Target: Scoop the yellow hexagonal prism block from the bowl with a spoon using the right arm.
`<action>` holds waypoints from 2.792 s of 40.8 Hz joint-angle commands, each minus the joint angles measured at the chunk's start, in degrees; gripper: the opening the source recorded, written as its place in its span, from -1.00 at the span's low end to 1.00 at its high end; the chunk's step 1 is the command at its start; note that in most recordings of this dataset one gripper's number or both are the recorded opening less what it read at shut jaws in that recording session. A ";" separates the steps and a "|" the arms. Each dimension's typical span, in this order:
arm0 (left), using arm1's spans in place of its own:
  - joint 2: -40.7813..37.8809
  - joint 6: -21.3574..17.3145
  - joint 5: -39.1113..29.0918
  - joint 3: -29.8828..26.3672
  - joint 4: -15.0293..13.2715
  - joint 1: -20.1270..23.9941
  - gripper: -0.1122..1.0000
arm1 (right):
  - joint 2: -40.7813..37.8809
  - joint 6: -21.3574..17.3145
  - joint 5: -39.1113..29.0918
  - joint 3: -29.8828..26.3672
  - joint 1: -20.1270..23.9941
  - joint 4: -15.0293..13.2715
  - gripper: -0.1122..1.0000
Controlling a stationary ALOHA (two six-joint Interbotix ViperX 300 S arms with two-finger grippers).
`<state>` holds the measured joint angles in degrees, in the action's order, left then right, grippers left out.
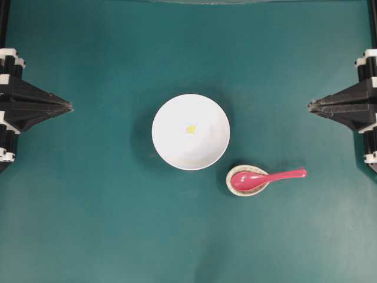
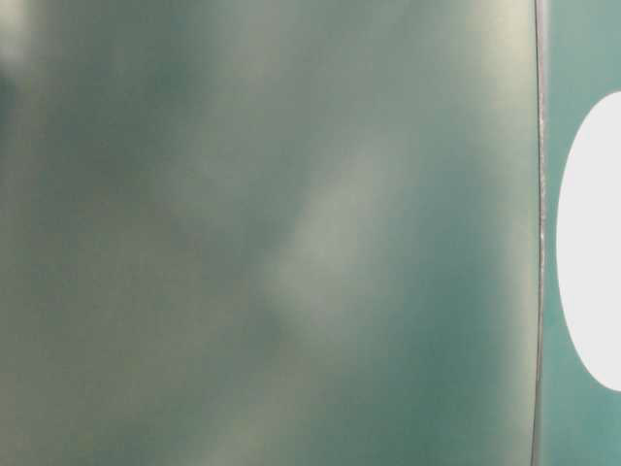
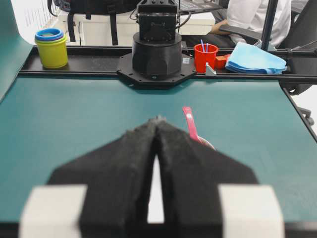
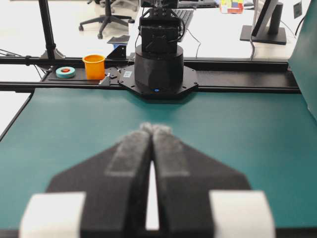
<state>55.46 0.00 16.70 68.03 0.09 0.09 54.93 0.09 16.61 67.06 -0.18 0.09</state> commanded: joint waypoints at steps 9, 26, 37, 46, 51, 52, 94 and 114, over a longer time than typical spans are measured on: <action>-1.05 -0.09 -0.18 -1.58 0.62 0.09 -0.72 | -1.05 1.05 1.32 -0.53 -0.09 -0.44 -0.80; -1.05 -0.09 -0.18 -1.49 0.62 0.09 -0.72 | -2.46 0.97 1.23 -0.26 -0.09 -2.02 -0.06; -1.05 -0.09 0.09 -1.58 0.62 0.09 -0.72 | -6.50 0.26 1.76 0.70 -0.09 -2.02 0.29; -1.05 -0.09 0.26 -1.58 0.62 0.09 -0.72 | -12.92 0.00 8.70 3.60 0.53 -1.41 0.29; -1.05 -0.09 0.18 -1.49 0.62 0.09 -0.72 | -16.26 -0.79 14.85 6.33 0.88 -0.26 0.29; -1.05 -0.09 0.18 -1.49 0.62 0.09 -0.72 | -17.23 -1.14 16.61 7.12 1.05 0.00 0.29; -1.05 -0.09 -1.41 -1.76 0.70 0.09 -0.72 | -55.28 -5.71 54.23 13.54 13.71 7.29 0.29; -0.88 -0.09 -1.41 -1.76 0.70 0.09 -0.72 | -64.86 -6.06 57.66 11.34 20.74 13.36 0.29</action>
<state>54.84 -0.09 15.03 68.03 0.62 0.09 -10.55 -5.71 73.92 78.49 19.78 13.10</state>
